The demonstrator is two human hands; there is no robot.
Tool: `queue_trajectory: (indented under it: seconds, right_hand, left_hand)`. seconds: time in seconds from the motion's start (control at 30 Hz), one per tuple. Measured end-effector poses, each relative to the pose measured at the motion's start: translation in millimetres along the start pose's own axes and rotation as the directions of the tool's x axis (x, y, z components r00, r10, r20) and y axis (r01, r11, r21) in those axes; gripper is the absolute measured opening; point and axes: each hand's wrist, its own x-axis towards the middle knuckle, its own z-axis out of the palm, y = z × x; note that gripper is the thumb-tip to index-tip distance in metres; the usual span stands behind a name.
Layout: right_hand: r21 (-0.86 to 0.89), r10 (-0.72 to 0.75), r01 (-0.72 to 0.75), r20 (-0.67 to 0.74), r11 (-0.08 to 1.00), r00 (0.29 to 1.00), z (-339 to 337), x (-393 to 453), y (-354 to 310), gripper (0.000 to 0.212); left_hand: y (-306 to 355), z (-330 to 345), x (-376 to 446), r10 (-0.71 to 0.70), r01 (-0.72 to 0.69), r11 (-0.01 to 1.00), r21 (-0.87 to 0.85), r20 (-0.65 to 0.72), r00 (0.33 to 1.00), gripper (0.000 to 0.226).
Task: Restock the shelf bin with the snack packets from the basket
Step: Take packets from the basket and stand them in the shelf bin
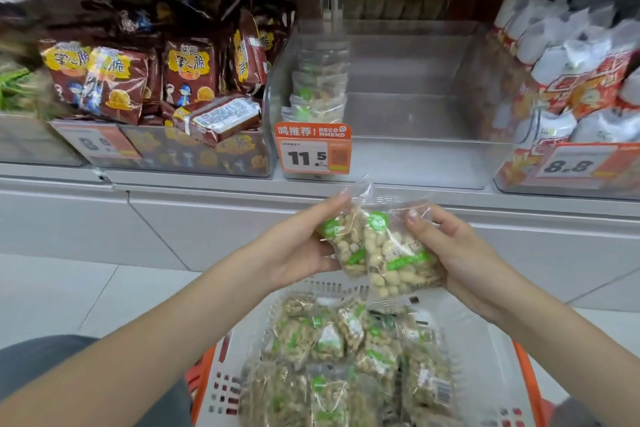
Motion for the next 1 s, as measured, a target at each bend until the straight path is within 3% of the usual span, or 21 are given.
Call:
queue_trajectory:
  seconds: [0.07, 0.17, 0.23, 0.33, 0.4, 0.5, 0.6, 0.67, 0.83, 0.93, 1.0]
  right_hand:
    - [0.023, 0.002, -0.002, -0.024, 1.000, 1.000, 0, 7, 2, 0.026]
    - [0.070, 0.032, -0.028, -0.061, 0.997, 0.998, 4, 16, 2, 0.031]
    - [0.071, 0.041, -0.036, -0.084, 0.997, 0.996, 4, 19, 2, 0.038]
    - [-0.003, 0.005, -0.005, -0.100, 1.000, 0.995, 0, 16, 0, 0.030]
    - [-0.051, -0.032, 0.028, -0.085, 0.998, 0.996, -4, 12, -1, 0.026]
    - [0.009, -0.032, 0.033, -0.055, 0.999, 0.998, -3, 8, 1, 0.018]
    - [-0.024, -0.078, 0.077, -0.072, 0.997, 0.994, 4, 5, 5, 0.016]
    - [-0.035, -0.120, 0.118, -0.078, 0.992, 0.990, 8, 5, 5, 0.015]
    - [-0.224, -0.195, 0.172, -0.086, 0.959, 0.977, 18, 4, 9, 0.034]
    - [-0.247, -0.146, 0.119, -0.092, 0.962, 0.985, 19, 3, 11, 0.052]
    - [-0.209, -0.045, 0.040, -0.021, 0.977, 0.999, 15, 4, 7, 0.074]
  left_hand:
    - [0, 1, 1, 0.042, -0.037, 0.997, -0.064, 0.074, 0.996, 0.027]
    - [-2, 4, 4, 0.118, -0.114, 0.991, -0.065, 0.053, 0.992, 0.015]
    - [-6, 3, 7, 0.169, -0.168, 0.984, 0.050, -0.006, 0.986, 0.013]
    - [-11, -2, 10, 0.245, -0.191, 0.919, 0.345, -0.119, 0.962, 0.007]
    - [-15, -6, 11, 0.257, -0.167, 0.879, 0.446, -0.151, 0.955, 0.011]
    - [-19, 4, 6, 0.149, -0.110, 0.941, 0.319, -0.099, 0.984, 0.018]
    - [-19, 15, -1, -0.007, 0.003, 0.996, 0.091, 0.042, 0.999, 0.049]
    - [-20, 18, -4, -0.018, 0.004, 0.992, 0.130, 0.109, 0.994, 0.069]
    - [-36, 18, 0, 0.133, -0.109, 0.906, 0.410, -0.030, 0.991, 0.094]
    - [-37, 14, 3, 0.197, -0.163, 0.891, 0.423, -0.039, 0.980, 0.082]
    - [-32, 11, 2, 0.232, -0.203, 0.873, 0.444, -0.011, 0.973, 0.074]
